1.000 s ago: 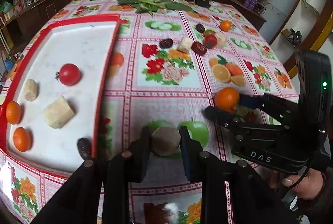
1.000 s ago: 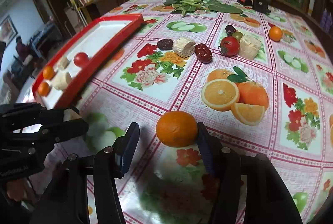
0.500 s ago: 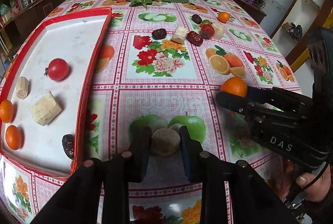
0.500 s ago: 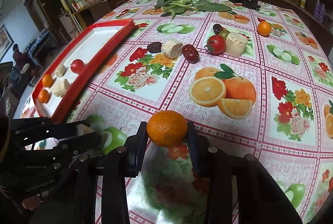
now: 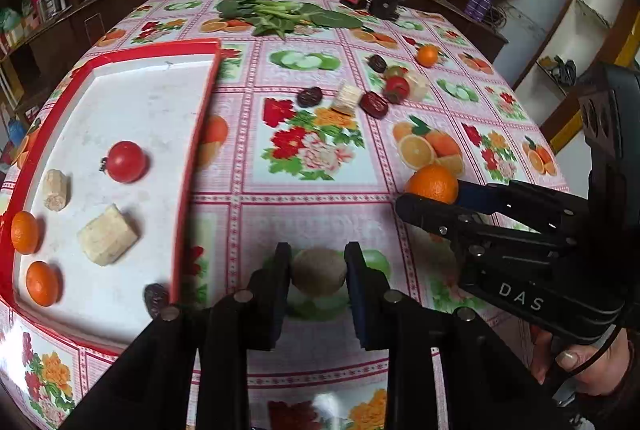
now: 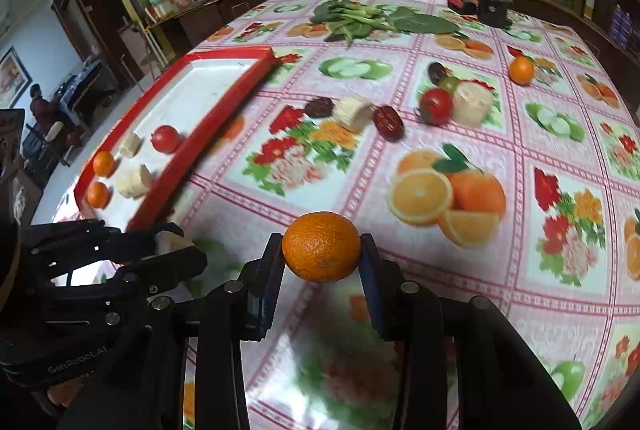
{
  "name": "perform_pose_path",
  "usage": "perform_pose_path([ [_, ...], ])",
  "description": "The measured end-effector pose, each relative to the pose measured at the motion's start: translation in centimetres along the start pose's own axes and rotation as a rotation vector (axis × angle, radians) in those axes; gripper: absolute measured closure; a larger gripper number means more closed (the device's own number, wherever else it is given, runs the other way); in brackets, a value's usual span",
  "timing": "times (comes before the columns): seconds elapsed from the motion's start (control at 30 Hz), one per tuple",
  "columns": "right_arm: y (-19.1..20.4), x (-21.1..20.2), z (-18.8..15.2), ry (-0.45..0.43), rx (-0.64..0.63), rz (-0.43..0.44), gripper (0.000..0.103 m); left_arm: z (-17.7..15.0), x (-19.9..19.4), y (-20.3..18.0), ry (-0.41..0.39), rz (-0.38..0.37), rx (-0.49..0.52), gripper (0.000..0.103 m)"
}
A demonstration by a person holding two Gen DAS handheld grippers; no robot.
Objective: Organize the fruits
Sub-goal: 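Lift and carry the orange and root chunk over the white tray with both grippers, then open the right gripper to drop the orange into the tray while the left lowers the root chunk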
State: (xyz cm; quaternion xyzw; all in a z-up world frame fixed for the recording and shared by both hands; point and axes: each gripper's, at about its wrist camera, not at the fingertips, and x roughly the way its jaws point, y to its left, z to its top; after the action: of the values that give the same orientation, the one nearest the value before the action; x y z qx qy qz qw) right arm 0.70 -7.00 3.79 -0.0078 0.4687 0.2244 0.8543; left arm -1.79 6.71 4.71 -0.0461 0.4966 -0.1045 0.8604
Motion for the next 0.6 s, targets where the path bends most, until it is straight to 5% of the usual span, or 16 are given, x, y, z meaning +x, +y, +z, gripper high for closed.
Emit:
perform_pose_path([
  [0.6,6.6,4.9,8.9,0.015,-0.046,0.126,0.067,5.4,-2.0,12.2,-0.065,0.144,-0.191,0.073],
])
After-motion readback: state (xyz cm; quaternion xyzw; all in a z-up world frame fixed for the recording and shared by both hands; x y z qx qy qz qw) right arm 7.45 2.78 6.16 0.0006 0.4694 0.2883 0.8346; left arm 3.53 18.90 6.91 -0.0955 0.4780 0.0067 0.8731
